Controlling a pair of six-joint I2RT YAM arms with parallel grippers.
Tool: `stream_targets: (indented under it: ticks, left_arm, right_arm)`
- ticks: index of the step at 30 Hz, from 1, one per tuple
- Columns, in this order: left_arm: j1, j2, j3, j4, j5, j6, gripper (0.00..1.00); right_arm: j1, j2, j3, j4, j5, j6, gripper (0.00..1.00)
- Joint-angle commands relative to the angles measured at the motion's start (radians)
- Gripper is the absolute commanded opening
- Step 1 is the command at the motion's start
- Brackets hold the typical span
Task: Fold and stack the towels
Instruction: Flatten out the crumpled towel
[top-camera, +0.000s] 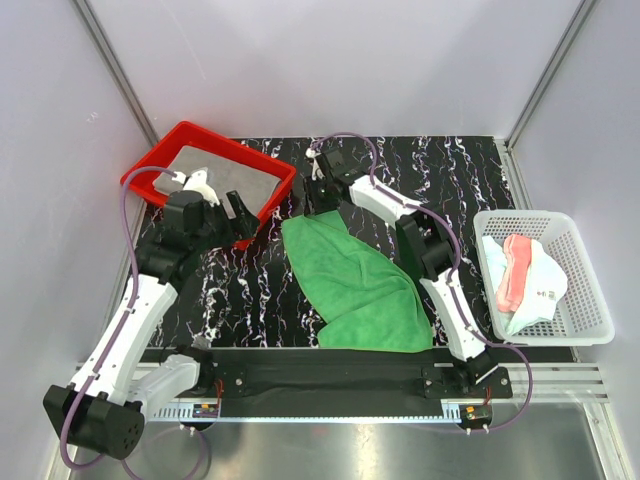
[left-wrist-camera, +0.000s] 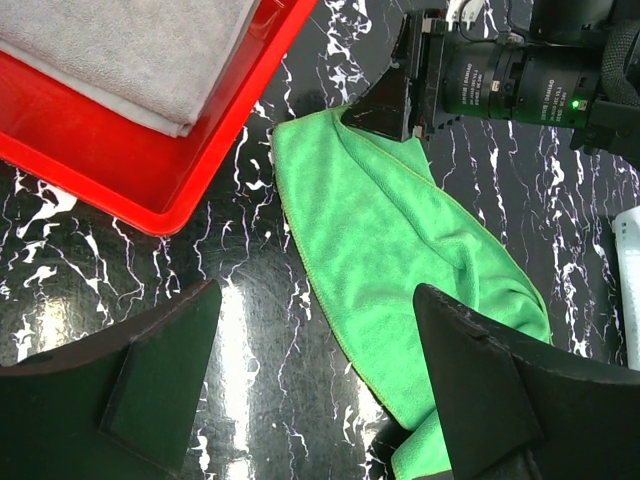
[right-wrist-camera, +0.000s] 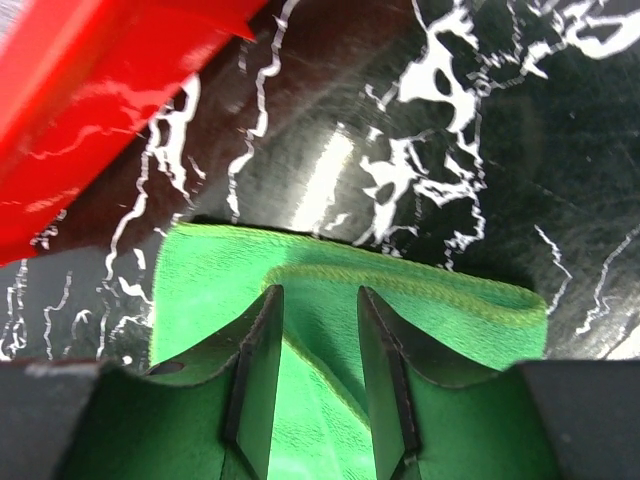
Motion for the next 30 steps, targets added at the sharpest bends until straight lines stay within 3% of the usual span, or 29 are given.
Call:
stream_targets:
  ticks: [1, 16, 19, 20, 24, 30]
  left_arm:
    - [0.005, -0.006, -0.013, 0.067, 0.03, 0.01, 0.84]
    - [0.005, -0.014, -0.022, 0.064, 0.039, 0.011, 0.83]
    - [0.005, -0.011, -0.028, 0.071, 0.044, 0.011, 0.83]
    - [0.005, -0.006, -0.03, 0.074, 0.045, 0.017, 0.82]
    - [0.003, 0.055, -0.024, 0.056, 0.03, 0.059, 0.76]
    - [-0.082, 0.256, 0.132, -0.028, -0.046, 0.057, 0.73]
  right_arm:
    - [0.027, -0.075, -0.003, 0.055, 0.005, 0.006, 0.43]
    - [0.063, -0.005, 0.035, -0.013, 0.117, -0.046, 0.41]
    - [0.064, -0.012, 0.014, 0.005, 0.146, -0.046, 0.31]
    - [0.064, -0.026, 0.008, 0.009, 0.155, -0.047, 0.2]
    - [0.064, -0.104, -0.056, 0.038, 0.218, -0.06, 0.04]
    - [0.046, -0.239, -0.156, 0.067, 0.284, -0.052, 0.0]
